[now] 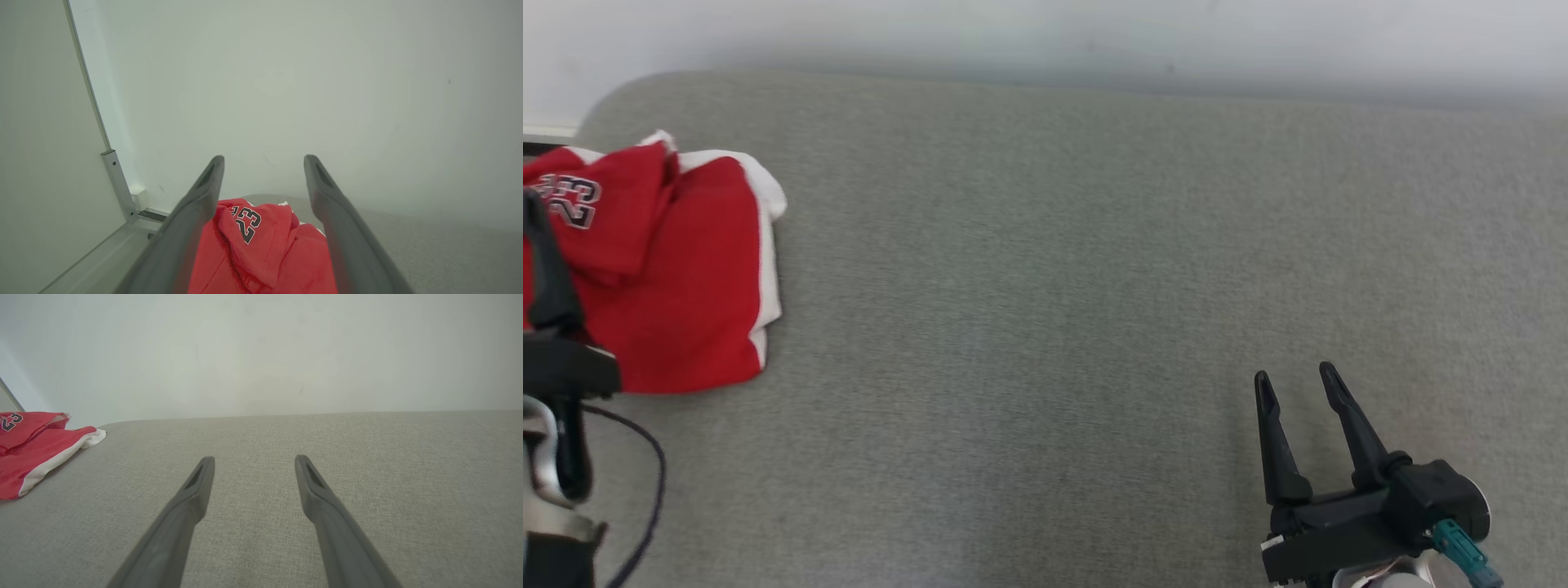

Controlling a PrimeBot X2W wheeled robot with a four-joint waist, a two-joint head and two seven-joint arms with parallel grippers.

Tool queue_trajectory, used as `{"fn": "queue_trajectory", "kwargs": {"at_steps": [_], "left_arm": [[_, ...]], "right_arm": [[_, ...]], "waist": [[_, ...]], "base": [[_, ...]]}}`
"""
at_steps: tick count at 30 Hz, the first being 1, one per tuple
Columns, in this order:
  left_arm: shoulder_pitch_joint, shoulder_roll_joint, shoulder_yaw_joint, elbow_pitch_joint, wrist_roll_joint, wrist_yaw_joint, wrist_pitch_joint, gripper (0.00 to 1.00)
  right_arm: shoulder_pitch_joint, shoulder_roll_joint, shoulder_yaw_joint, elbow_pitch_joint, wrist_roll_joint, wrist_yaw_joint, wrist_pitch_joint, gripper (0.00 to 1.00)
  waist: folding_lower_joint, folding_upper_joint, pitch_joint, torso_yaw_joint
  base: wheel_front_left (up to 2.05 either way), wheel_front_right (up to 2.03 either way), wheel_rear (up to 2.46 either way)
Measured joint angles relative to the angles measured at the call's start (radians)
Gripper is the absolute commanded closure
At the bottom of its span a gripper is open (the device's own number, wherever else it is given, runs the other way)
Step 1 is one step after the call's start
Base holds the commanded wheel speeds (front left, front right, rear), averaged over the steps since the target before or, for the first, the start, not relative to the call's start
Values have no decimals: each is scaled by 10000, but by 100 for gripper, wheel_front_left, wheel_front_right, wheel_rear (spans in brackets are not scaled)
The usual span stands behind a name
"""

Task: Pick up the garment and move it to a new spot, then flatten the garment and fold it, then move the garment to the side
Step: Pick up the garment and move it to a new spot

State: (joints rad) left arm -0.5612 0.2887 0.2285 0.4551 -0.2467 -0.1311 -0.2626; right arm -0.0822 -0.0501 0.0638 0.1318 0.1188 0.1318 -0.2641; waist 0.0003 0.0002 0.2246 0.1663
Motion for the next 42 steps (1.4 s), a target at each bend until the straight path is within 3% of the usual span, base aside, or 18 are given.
{"fn": "queue_trajectory", "kwargs": {"at_steps": [6,13,29,34,35,36,37,42], "left_arm": [[-946,830,-397,1691,-698,0,10,0],[-1524,1632,-1674,3181,-1244,-8,968,0],[-2080,2614,-4324,4700,-3003,-8,6082,0],[-2287,2788,-4615,4872,-3078,4,6723,0],[-2313,2811,-4652,4924,-3043,127,6730,6],[-2328,2844,-4730,4936,-2932,176,6650,57],[-2338,2846,-4738,4939,-2913,194,6548,100],[-2413,2892,-4803,4801,-2675,441,5402,100]], "right_arm": [[-274,-2,36,-54,67,0,0,0],[-461,-2,-10,-138,148,0,0,0],[-469,-2,-196,-128,219,0,0,0],[-470,-2,-176,-111,205,0,0,0],[-470,0,-176,-113,205,0,0,0],[-470,-2,-194,-109,205,0,0,0],[-467,-2,-224,-109,203,0,0,0],[-384,-2,-397,-100,203,0,0,0]], "waist": [[-1,0,547,-706],[-1,1,965,-1296],[-3,0,1114,-1789],[-4,0,1047,-1868],[-4,0,1033,-1888],[-3,0,1014,-1904],[-3,0,994,-1912],[-3,0,873,-1839]], "base": [[0,0,0],[0,0,0],[0,0,0],[0,0,0],[0,0,0],[0,0,0],[0,0,0],[0,0,0]]}}
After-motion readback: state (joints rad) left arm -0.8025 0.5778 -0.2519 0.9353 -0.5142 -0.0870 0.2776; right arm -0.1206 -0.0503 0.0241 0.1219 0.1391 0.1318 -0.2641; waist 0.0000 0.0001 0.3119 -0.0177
